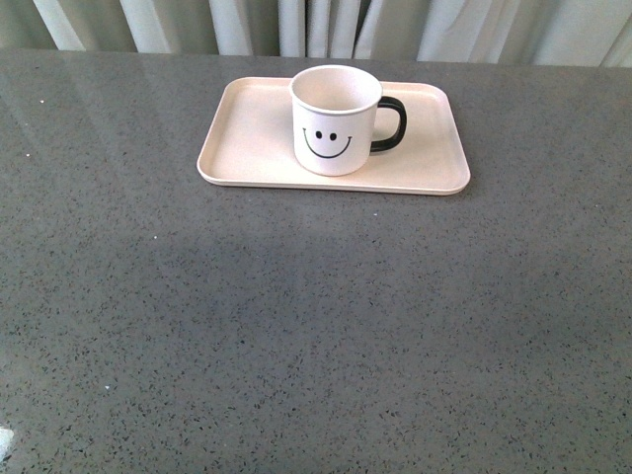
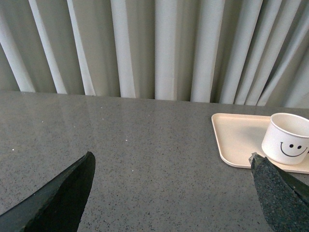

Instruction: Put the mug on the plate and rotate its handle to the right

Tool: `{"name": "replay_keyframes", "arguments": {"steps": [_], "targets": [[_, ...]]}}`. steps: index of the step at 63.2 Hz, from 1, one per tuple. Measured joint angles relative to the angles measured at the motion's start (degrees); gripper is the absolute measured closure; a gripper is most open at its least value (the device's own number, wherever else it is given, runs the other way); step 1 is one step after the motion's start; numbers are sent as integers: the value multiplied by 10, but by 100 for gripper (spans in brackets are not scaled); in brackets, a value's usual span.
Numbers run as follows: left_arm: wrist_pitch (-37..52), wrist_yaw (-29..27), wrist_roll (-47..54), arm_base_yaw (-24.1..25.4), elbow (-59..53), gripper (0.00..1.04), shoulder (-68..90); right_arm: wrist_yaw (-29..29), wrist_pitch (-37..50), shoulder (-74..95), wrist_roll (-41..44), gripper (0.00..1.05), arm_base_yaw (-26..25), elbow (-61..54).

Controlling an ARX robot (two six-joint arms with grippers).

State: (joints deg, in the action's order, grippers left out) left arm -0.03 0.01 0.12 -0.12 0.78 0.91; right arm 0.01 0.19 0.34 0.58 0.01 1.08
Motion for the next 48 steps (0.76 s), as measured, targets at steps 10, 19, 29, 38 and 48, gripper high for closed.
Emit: {"name": "replay_keyframes", "arguments": {"steps": [10, 19, 29, 38, 48], "targets": [[0, 0, 0, 0, 0, 9, 0, 0, 0, 0, 0, 10, 0, 0], [0, 0, 0, 0, 0, 9, 0, 0, 0, 0, 0, 9, 0, 0], [0, 0, 0, 0, 0, 9, 0, 0, 0, 0, 0, 9, 0, 0], [0, 0, 0, 0, 0, 9, 0, 0, 0, 0, 0, 9, 0, 0], [0, 0, 0, 0, 0, 9, 0, 0, 0, 0, 0, 9, 0, 0]]}}
